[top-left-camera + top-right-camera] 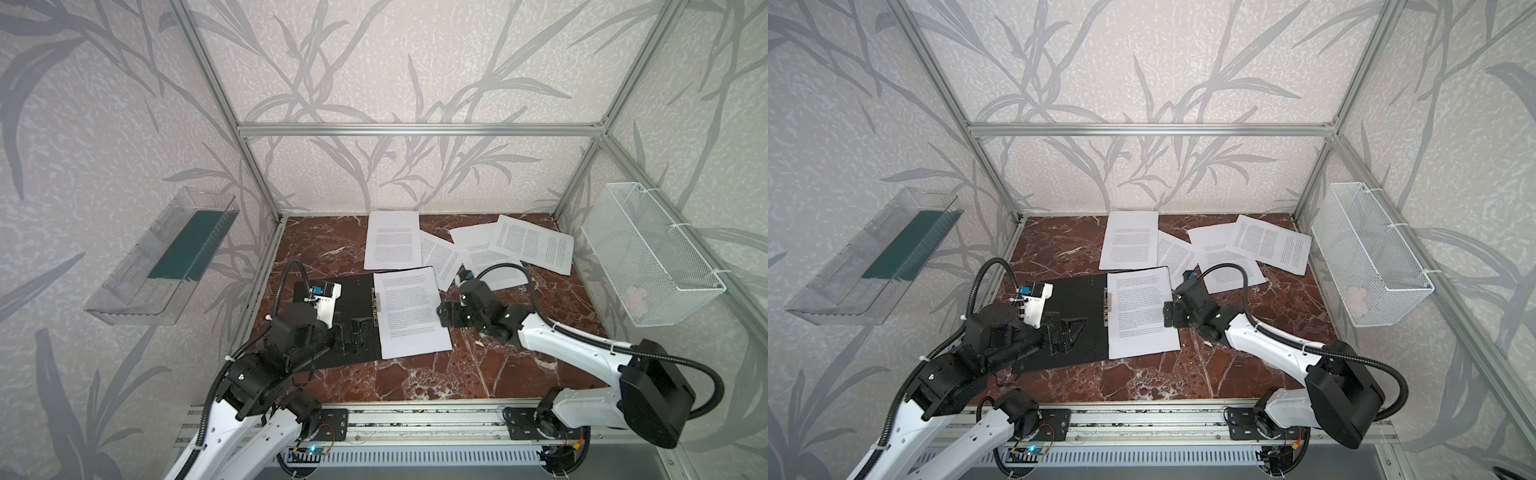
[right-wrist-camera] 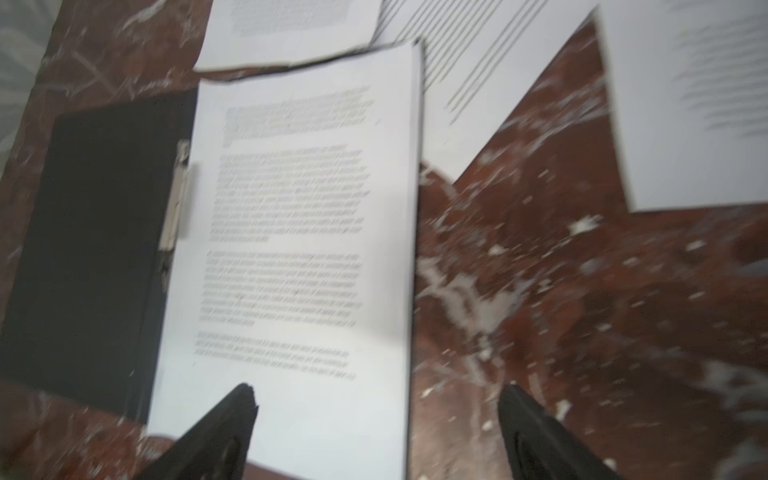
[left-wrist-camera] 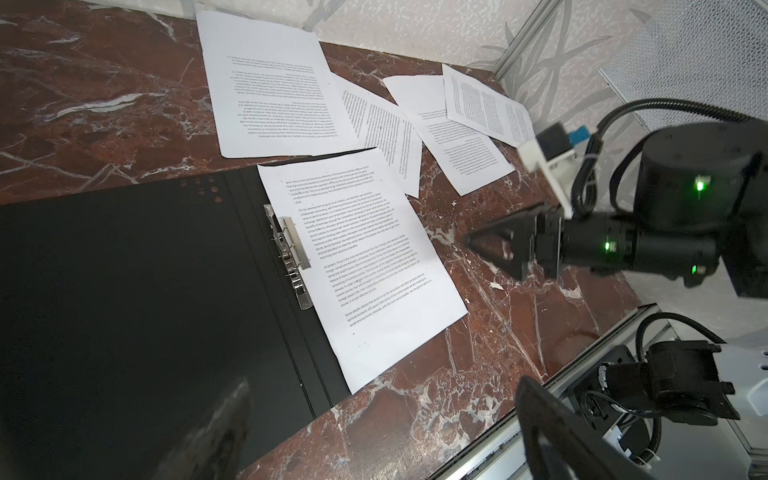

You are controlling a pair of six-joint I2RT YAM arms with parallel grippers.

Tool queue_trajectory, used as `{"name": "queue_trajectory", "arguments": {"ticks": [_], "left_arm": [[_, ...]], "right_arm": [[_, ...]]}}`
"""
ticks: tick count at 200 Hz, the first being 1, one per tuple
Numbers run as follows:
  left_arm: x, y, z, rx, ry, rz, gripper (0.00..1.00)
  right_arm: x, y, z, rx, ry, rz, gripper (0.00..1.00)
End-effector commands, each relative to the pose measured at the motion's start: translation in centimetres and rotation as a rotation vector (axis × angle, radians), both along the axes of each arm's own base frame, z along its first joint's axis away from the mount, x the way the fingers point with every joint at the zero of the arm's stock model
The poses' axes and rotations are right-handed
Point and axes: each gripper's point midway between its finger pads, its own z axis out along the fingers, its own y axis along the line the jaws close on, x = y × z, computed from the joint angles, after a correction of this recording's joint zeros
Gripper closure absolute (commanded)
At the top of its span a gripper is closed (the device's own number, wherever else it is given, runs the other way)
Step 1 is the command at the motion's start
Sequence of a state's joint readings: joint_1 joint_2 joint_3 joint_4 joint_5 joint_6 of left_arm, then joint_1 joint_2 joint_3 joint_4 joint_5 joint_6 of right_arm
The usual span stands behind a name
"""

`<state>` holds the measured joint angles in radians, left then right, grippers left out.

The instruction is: Put the files into the folder

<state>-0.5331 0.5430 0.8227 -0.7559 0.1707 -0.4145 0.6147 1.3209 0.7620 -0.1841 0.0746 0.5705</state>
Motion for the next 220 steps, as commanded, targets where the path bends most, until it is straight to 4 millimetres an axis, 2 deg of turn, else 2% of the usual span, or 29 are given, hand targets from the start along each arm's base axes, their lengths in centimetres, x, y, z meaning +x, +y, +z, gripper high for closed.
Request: {"name": "queue_trajectory", "arguments": {"ticks": [1, 27, 47, 51, 55, 77, 103, 119, 154, 177, 192, 195, 208, 220], "left_arm": [[0.0, -0.5, -0.2, -0.022, 0.007, -0.020, 0.01], [-0.1, -1.1, 0.0, -0.049, 0.012, -0.048, 0.01], [-0.1, -1.2, -0.2, -0.052, 0.019, -0.051, 0.01], [-0.1, -1.3, -0.2, -0.051, 0.020, -0.052, 0.01], [-0.1, -1.3, -0.3, -0.050, 0.021, -0.051, 0.01], [-0.1, -1.3, -0.4, -0.050, 0.025, -0.050, 0.01], [0.0, -1.3, -0.5, -0.046, 0.031, -0.052, 0.01], [0.1, -1.4, -0.7, -0.045, 0.038, -0.053, 0.01], [0.4, -2.1, -1.3, -0.042, 0.078, -0.071, 0.01], [0.8, -2.7, -1.3, -0.069, 0.100, -0.080, 0.01], [1.0, -3.3, -1.0, -0.095, 0.108, -0.090, 0.01], [1.1, -3.4, -0.9, -0.101, 0.110, -0.090, 0.01], [1.3, -3.9, -0.7, -0.124, 0.116, -0.098, 0.01], [1.5, -4.3, -0.6, -0.146, 0.124, -0.103, 0.01]], "right_arm": [[3.6, -3.2, 0.5, 0.025, -0.020, -0.048, 0.01], [8.1, -5.5, -0.7, -0.022, 0.011, -0.134, 0.01], [11.0, -5.8, -2.3, -0.024, 0.079, -0.156, 0.01], [11.4, -5.6, -2.3, -0.016, 0.086, -0.152, 0.01], [11.8, -5.6, -3.4, -0.020, 0.113, -0.155, 0.01], [13.9, -6.1, -5.1, -0.024, 0.147, -0.196, 0.01], [14.9, -6.6, -7.1, 0.041, 0.215, -0.210, 0.01], [14.3, -7.1, -7.8, 0.032, 0.238, -0.223, 0.01], [11.3, -9.5, -9.3, 0.109, 0.312, -0.325, 0.01], [8.6, -12.6, -9.9, 0.167, 0.375, -0.440, 0.01], [6.7, -16.0, -9.9, 0.141, 0.370, -0.545, 0.01], [6.6, -16.7, -9.1, 0.140, 0.344, -0.565, 0.01], [5.0, -19.4, -8.1, 0.103, 0.315, -0.652, 0.01], [4.5, -20.8, -6.5, 0.049, 0.257, -0.672, 0.01]]}}
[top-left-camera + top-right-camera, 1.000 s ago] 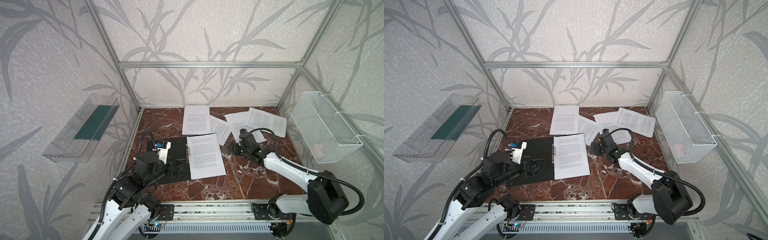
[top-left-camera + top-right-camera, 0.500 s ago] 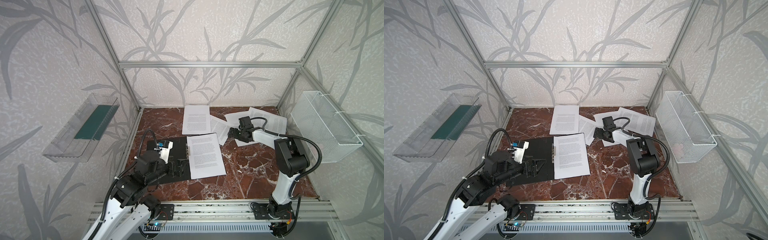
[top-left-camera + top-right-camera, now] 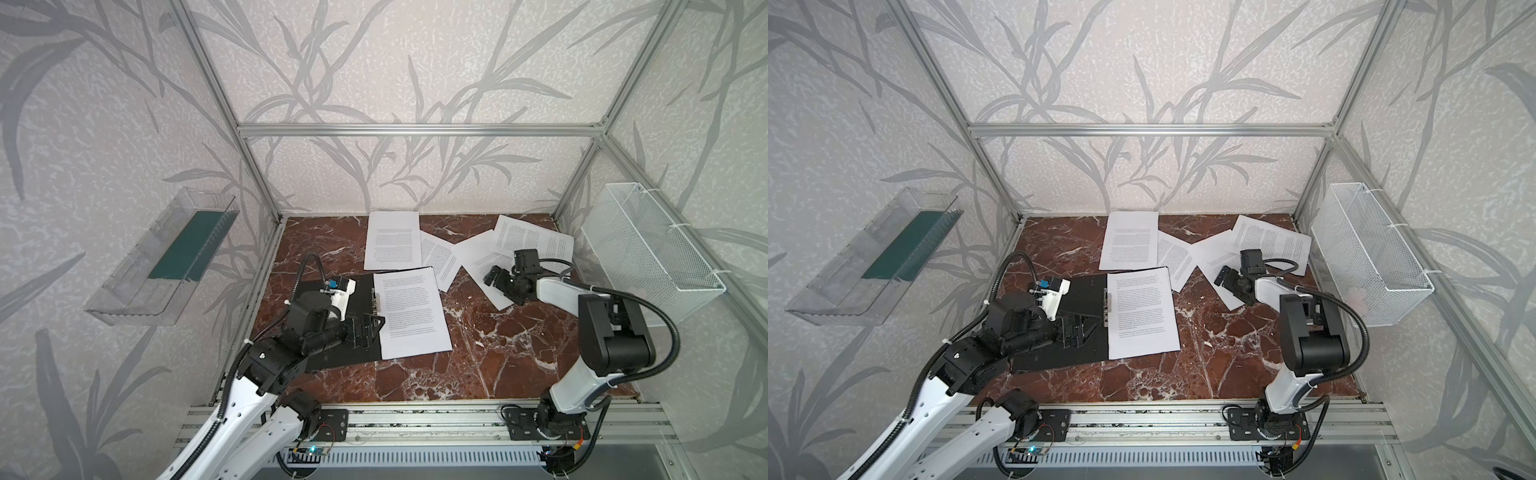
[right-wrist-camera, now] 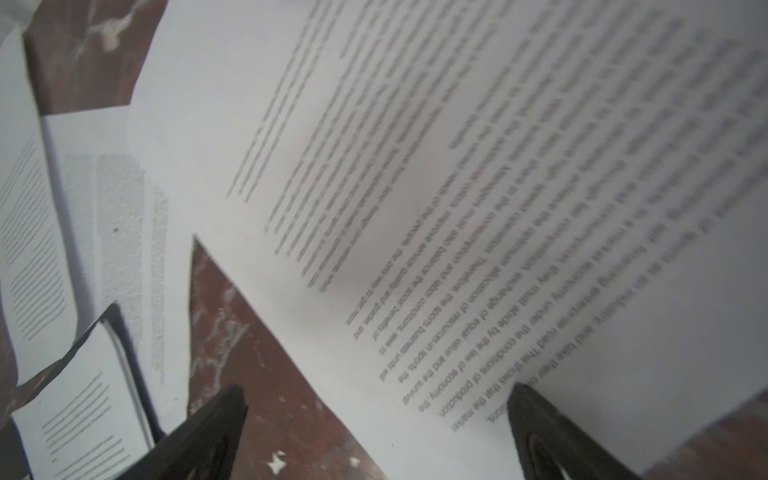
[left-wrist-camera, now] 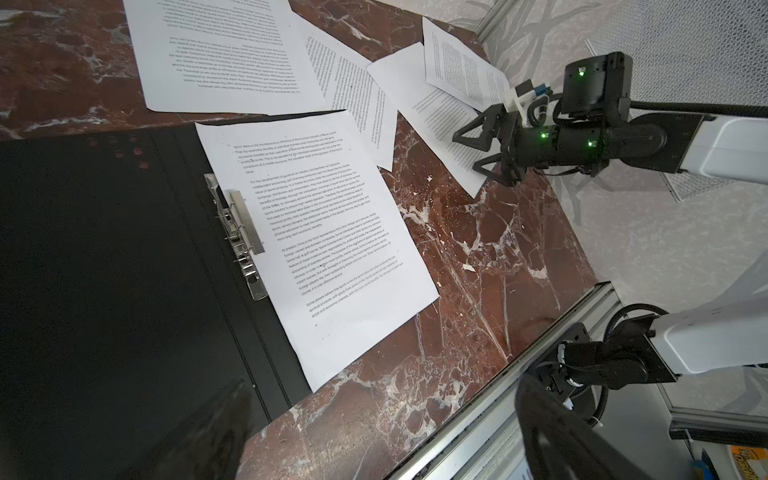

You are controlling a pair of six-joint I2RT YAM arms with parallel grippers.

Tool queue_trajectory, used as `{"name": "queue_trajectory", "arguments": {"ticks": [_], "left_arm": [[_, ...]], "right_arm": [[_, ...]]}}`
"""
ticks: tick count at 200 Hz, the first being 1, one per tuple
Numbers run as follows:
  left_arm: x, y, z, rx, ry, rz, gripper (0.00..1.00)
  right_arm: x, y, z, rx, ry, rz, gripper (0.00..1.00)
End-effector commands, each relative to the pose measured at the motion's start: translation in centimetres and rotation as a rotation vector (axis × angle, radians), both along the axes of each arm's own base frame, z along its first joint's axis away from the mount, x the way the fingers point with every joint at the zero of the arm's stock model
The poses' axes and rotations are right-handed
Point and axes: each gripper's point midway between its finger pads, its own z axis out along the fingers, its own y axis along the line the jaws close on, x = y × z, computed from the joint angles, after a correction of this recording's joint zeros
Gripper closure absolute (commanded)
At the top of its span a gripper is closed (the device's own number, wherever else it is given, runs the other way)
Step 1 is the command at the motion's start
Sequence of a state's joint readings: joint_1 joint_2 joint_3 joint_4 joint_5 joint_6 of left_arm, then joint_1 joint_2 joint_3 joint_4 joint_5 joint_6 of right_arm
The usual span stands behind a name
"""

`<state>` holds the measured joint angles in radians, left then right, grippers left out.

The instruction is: Put the files into the folder

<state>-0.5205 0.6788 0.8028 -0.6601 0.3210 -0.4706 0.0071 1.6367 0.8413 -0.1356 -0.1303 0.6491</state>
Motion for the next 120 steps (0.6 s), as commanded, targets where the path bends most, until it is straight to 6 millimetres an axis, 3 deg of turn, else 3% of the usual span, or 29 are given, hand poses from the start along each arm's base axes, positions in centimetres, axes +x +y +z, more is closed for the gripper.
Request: {"name": "queue_trajectory", "arguments": {"ticks": [1, 30, 49, 82, 120], "left_arm": [[0.4, -1.1, 1.0, -0.073, 0.002, -0.018, 0.01], [0.9, -2.8, 1.4, -0.142, 0.020, -0.057, 0.01], [1.3, -3.6, 1.5, -0.167, 0.025, -0.067, 0.01], [1.3, -4.8, 1.0, -0.166, 0.034, -0.085, 0.01], [1.5, -5.6, 0.6, -0.171, 0.040, -0.091, 0.01]], "right_arm": [[-3.4, -3.5, 1.0, -0.104, 0.040, -0.112, 0.01], [-0.8, 0.3, 4.4, -0.113, -0.079, 0.070, 0.01], [1.7, 3.9, 4.8, -0.092, -0.088, 0.189, 0.01], [5.9, 8.5, 2.6, -0.003, -0.041, 0.297, 0.01], [8.6, 10.2, 0.8, 0.014, -0.003, 0.319, 0.01]]}}
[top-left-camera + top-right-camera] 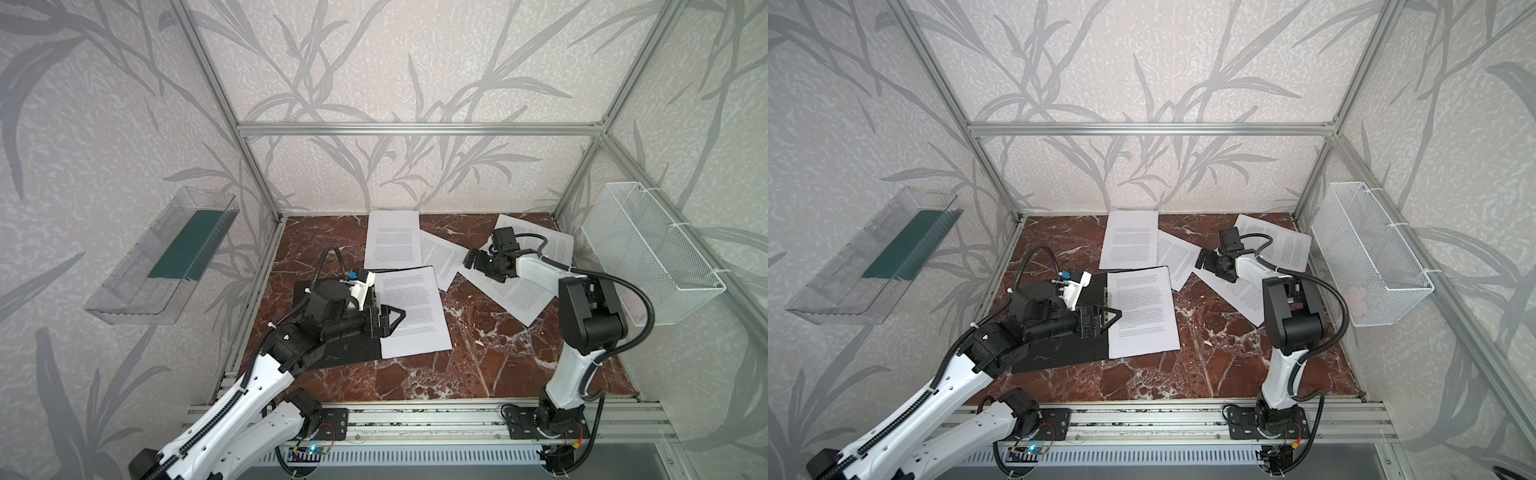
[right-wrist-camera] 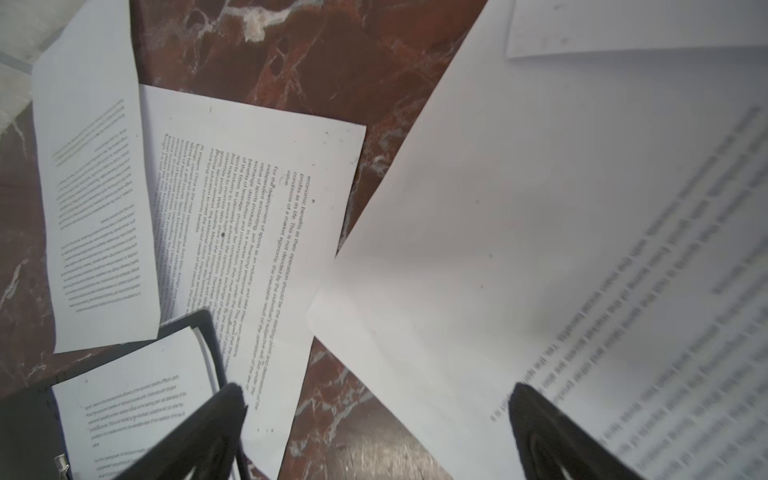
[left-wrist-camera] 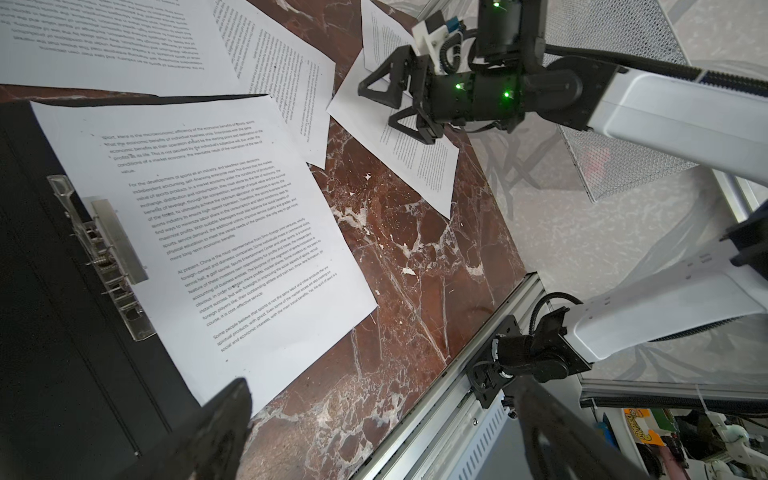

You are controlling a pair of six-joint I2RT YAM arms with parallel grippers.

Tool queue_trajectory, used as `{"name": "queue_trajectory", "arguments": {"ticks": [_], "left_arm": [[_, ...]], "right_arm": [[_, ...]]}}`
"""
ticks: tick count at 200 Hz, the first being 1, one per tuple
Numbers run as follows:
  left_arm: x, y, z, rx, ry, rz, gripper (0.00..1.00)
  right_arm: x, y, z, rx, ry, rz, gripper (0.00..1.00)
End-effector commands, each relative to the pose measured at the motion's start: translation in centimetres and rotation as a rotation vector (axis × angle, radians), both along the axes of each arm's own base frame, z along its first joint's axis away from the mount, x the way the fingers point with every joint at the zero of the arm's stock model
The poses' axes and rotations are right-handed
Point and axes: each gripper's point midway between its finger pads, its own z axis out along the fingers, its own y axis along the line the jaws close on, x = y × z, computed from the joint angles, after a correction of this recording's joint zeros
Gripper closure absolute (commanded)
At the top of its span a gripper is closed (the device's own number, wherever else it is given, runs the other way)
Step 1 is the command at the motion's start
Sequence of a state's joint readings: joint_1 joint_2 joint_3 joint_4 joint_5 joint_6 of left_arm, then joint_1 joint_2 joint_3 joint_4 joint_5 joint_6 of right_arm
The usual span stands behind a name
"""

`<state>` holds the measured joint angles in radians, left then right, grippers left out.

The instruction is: Put the files into the folder

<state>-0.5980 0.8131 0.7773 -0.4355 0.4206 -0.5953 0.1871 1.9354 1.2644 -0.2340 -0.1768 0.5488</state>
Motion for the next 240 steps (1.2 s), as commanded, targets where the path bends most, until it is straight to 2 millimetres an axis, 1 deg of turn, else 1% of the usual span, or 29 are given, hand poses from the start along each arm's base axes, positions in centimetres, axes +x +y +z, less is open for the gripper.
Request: {"name": "queue_trajectory", "arguments": {"ticks": [1, 22, 47, 69, 73, 89, 101, 103, 107, 113, 125, 136, 155, 169, 180, 193, 203, 221, 240], "left_arm": [[0.5, -0.6, 0.3, -0.026, -0.016, 0.006, 0.01], [0.9, -0.9, -0.1, -0.018, -0.012, 0.009, 0.01], [1.6, -1.6, -0.2, -0.027, -0.010, 0.011, 0.01], [2.4, -2.5, 0.1, -0.044, -0.012, 0.006, 0.01], [2.5, -2.7, 0.1, -0.046, -0.012, 0.005, 0.01], [3.2, -3.4, 0.1, -0.051, -0.013, 0.005, 0.01], [3.8, -4.1, -0.2, -0.048, -0.009, 0.000, 0.01], [3.8, -4.3, -0.1, -0.049, -0.010, -0.002, 0.01], [4.0, -4.6, -0.3, -0.047, -0.007, -0.006, 0.01], [4.2, -5.0, -0.6, -0.040, 0.001, -0.012, 0.01], [4.6, -6.1, -1.1, -0.031, 0.009, -0.032, 0.01], [5.1, -7.2, -1.7, -0.022, 0.014, -0.052, 0.01], [6.0, -9.4, -3.1, 0.008, 0.041, -0.087, 0.01], [6.4, -11.2, -4.3, 0.024, 0.072, -0.133, 0.01], [6.9, -12.5, -4.9, 0.037, 0.084, -0.158, 0.01], [7.6, -14.0, -5.9, 0.059, 0.099, -0.180, 0.01], [8.0, -15.2, -6.5, 0.075, 0.112, -0.204, 0.01], [8.4, -17.4, -7.6, 0.088, 0.132, -0.247, 0.01], [8.7, -19.8, -8.5, 0.104, 0.152, -0.307, 0.01]], "right_arm": [[0.4, 0.9, -0.8, 0.017, 0.043, 0.031, 0.01], [-0.3, 0.9, -1.9, 0.019, 0.071, 0.017, 0.01], [-2.6, 1.0, -3.4, 0.058, 0.122, 0.002, 0.01], [-5.8, 0.8, -4.3, 0.097, 0.133, -0.012, 0.01], [-6.3, 0.8, -4.3, 0.121, 0.138, -0.038, 0.01], [-9.3, 0.9, -4.7, 0.177, 0.141, -0.045, 0.01], [-11.5, 1.2, -4.7, 0.217, 0.135, -0.032, 0.01], [-12.0, 1.2, -5.0, 0.220, 0.145, -0.031, 0.01], [-12.4, 1.2, -4.2, 0.231, 0.121, -0.025, 0.01], [-13.4, 1.0, -4.1, 0.228, 0.115, -0.019, 0.00], [-14.7, -0.5, -3.5, 0.181, 0.100, -0.033, 0.01], [-15.2, -1.9, -2.8, 0.169, 0.084, -0.060, 0.01], [-15.8, -3.1, -0.8, 0.225, 0.049, -0.096, 0.01], [-16.4, -4.4, 0.8, 0.178, -0.004, -0.136, 0.01], [-16.9, -6.1, 1.7, 0.111, -0.052, -0.210, 0.01], [-17.4, -8.2, 2.7, 0.078, -0.089, -0.292, 0.01], [-18.2, -9.8, 3.0, 0.049, -0.088, -0.353, 0.01], [-18.8, -12.2, 3.4, -0.020, -0.110, -0.441, 0.01], [-19.1, -14.0, 2.7, -0.023, -0.068, -0.532, 0.01]]}}
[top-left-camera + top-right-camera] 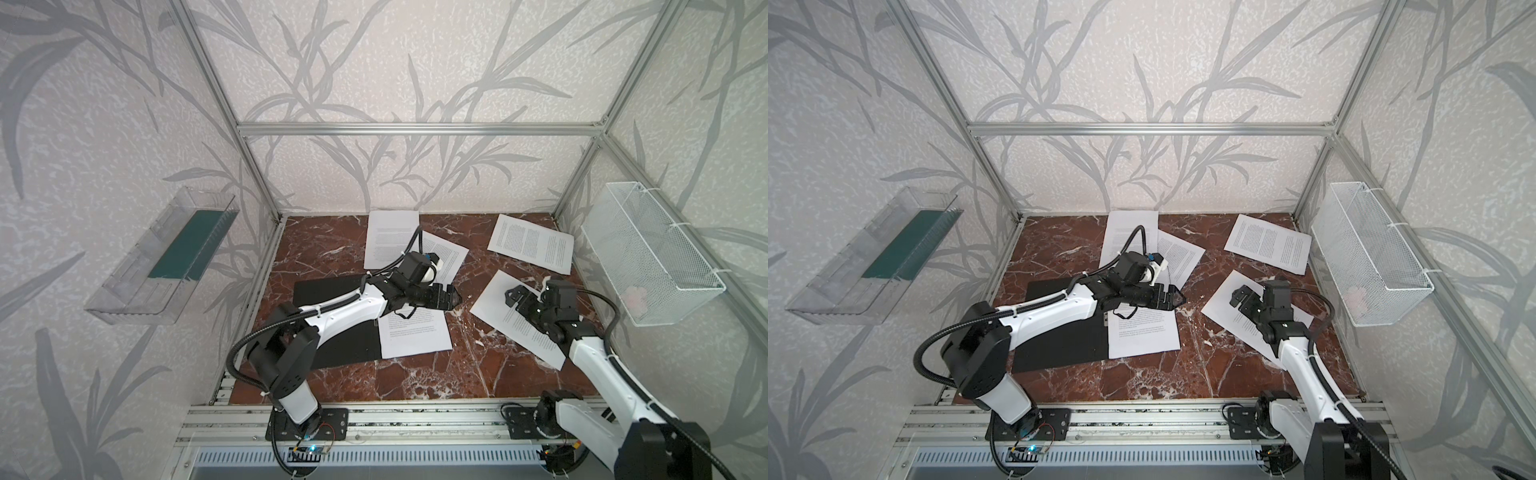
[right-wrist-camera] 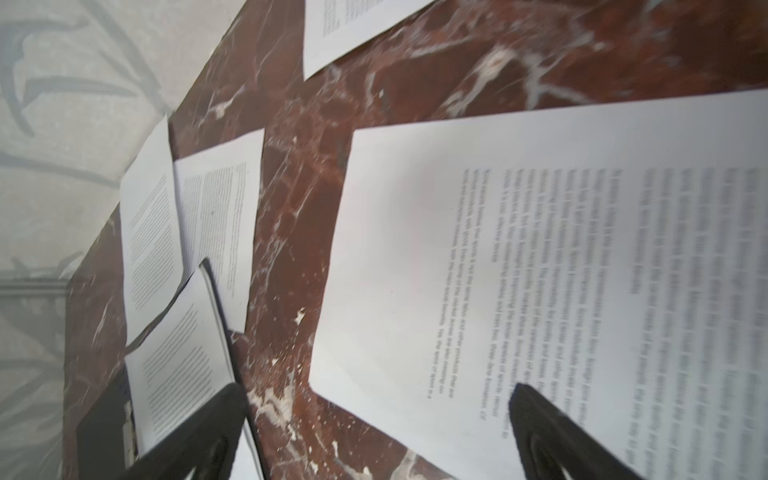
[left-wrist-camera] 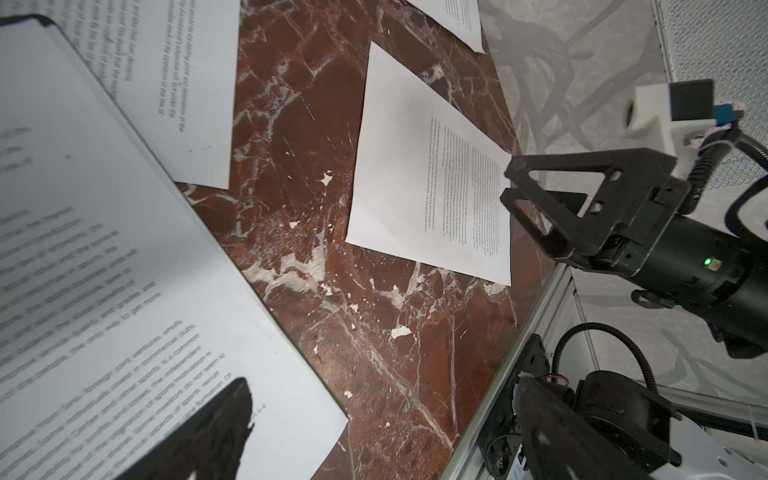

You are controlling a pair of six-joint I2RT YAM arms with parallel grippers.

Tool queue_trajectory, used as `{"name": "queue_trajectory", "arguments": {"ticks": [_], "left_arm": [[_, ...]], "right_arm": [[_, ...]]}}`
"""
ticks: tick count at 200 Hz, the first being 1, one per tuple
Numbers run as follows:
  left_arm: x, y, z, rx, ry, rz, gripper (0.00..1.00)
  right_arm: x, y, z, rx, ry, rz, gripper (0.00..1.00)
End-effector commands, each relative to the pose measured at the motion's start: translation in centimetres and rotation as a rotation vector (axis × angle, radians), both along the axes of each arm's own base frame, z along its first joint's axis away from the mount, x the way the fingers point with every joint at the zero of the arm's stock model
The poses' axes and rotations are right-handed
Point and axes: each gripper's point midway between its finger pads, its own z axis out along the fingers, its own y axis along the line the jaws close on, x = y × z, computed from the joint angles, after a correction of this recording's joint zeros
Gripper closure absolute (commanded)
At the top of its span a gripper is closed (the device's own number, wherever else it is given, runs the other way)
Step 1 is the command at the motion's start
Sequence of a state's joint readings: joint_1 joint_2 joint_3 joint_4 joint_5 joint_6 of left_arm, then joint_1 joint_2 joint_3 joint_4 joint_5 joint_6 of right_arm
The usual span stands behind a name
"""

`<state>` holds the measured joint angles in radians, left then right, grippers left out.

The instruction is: Put the files into the folder

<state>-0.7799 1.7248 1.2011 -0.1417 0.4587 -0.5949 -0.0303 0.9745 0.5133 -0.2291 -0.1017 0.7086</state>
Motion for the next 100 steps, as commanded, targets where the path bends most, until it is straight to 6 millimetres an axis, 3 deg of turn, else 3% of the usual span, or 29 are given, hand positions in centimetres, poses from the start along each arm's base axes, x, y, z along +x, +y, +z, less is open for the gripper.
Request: {"name": "queue_trajectory", "arguments": {"ticks": [1, 24, 100], "left_arm": [[-0.1, -3.0, 0.1, -0.007, -0.005, -0.099, 0.01], [0.0, -6.0, -1.2, 0.027, 0.018, -0.177, 0.01], [2.4, -13.8, -6.2, 0.013, 0.108, -0.286, 0.01]], "right_arm": [[-2.1, -3.1, -2.8, -0.040, 0.138, -0.152, 0.01], [-3.2, -5.0, -4.4, -0.007, 0.199, -0.255, 0.01], [-5.5, -6.6, -5.8, -0.028, 0.194, -0.328, 0.01]]}}
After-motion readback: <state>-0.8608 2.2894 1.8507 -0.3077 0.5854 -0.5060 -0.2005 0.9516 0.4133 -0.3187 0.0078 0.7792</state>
